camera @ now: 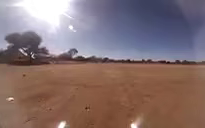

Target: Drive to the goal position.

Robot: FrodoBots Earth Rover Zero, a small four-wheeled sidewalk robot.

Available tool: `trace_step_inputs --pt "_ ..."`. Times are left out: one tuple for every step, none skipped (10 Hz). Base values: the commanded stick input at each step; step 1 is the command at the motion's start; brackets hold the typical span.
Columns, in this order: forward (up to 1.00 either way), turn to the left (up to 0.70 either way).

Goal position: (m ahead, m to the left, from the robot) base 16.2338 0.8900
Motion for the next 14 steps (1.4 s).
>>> trace_step_inputs --pt "0.5 0.0" --pt "0.5 0.0" --pt "0.5 0.0" --pt "0.5 0.0" --pt "0.5 0.0" --pt "0.5 0.0" --pt "0.5 0.0" --pt "0.5 0.0" --pt "0.5 0.0" --pt "0.5 0.0" --pt "0.5 0.0" --pt "0.5 0.0" --pt "0.5 0.0" --pt "0.5 0.0"
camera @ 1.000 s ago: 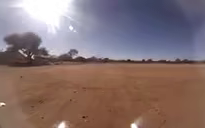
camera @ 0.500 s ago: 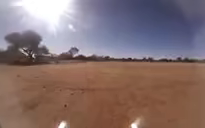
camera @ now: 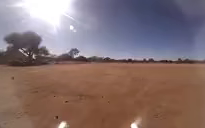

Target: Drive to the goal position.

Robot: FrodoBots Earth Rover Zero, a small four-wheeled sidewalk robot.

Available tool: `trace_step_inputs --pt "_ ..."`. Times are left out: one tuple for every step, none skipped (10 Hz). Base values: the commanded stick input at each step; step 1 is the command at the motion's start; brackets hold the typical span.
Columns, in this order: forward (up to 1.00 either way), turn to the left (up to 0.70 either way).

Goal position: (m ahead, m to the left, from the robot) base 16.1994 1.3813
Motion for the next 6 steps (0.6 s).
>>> trace_step_inputs --pt "0.5 0.0" --pt "0.5 0.0" --pt "0.5 0.0" --pt "0.5 0.0" --pt "0.5 0.0" --pt "0.5 0.0"
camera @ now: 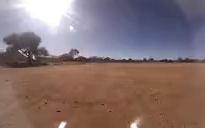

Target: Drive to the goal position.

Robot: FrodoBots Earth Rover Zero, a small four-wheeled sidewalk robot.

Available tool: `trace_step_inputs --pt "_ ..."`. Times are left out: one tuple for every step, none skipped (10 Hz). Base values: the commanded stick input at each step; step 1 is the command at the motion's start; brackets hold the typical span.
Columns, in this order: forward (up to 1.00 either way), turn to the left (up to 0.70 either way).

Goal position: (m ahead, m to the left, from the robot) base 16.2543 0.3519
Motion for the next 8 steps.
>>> trace_step_inputs --pt "0.5 0.0" --pt "0.5 0.0" --pt "0.5 0.0" --pt "0.5 0.0" --pt "0.5 0.0" --pt "0.5 0.0" --pt "0.5 0.0" --pt "0.5 0.0"
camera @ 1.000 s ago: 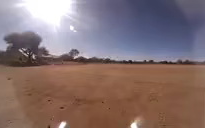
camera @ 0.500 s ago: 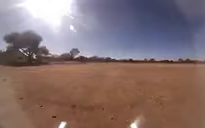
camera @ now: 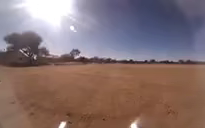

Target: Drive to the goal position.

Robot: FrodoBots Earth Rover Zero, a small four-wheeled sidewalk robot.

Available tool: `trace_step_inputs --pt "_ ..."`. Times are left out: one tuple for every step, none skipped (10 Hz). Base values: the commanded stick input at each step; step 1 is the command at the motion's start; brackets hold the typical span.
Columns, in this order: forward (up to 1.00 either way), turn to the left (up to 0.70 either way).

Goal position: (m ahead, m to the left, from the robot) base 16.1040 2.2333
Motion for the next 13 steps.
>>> trace_step_inputs --pt "0.5 0.0" --pt "0.5 0.0" --pt "0.5 0.0" --pt "0.5 0.0" --pt "0.5 0.0" --pt "0.5 0.0" --pt "0.5 0.0" --pt "0.5 0.0" --pt "0.5 0.0" --pt "0.5 0.0" --pt "0.5 0.0" --pt "0.5 0.0" --pt "0.5 0.0"
